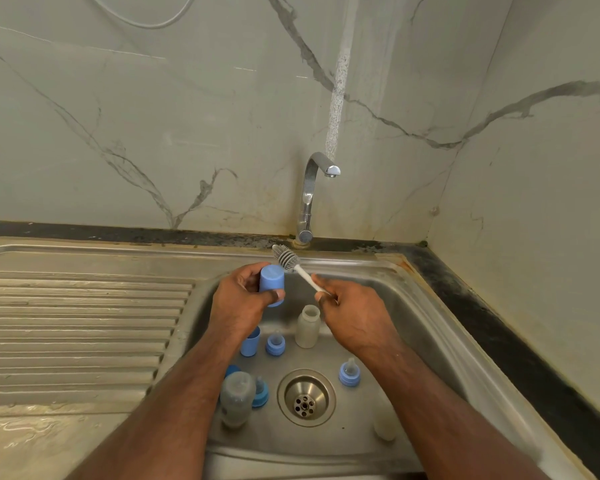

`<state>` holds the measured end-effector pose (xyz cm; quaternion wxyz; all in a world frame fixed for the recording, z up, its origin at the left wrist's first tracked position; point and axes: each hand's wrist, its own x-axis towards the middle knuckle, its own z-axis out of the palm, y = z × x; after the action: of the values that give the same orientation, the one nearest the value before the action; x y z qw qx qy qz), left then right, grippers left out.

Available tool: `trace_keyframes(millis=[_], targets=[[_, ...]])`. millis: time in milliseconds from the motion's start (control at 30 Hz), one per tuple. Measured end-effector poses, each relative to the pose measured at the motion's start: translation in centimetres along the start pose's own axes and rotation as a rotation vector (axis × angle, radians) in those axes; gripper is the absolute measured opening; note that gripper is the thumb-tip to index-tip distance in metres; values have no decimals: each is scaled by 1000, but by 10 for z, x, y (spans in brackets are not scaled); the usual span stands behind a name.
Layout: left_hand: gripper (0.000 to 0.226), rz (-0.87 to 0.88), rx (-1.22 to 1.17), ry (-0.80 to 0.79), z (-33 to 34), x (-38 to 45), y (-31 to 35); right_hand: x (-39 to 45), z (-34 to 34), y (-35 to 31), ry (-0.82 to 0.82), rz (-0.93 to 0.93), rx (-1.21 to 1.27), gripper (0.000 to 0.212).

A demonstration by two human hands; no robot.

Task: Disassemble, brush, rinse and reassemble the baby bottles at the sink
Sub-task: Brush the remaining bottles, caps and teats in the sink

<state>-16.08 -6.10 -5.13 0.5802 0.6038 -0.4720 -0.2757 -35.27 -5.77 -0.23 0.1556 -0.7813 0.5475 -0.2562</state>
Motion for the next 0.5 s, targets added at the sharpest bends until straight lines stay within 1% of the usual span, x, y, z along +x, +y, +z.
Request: trace_keyframes(millis=[133,267,400,500], targets=[[39,-15,-25,22,-3,3,-2,-7,2,-4,-64,-51,78,38],[46,-33,-60,27,-1,3,-1,-2,1,-2,-4,-5,36,40],[45,-62,-93,64,-2,6,-4,-9,0,-5,-49,-72,82,39],[44,-69,-128,71,-2,4,-2,-2,-1,0,-3,-25,50,40]])
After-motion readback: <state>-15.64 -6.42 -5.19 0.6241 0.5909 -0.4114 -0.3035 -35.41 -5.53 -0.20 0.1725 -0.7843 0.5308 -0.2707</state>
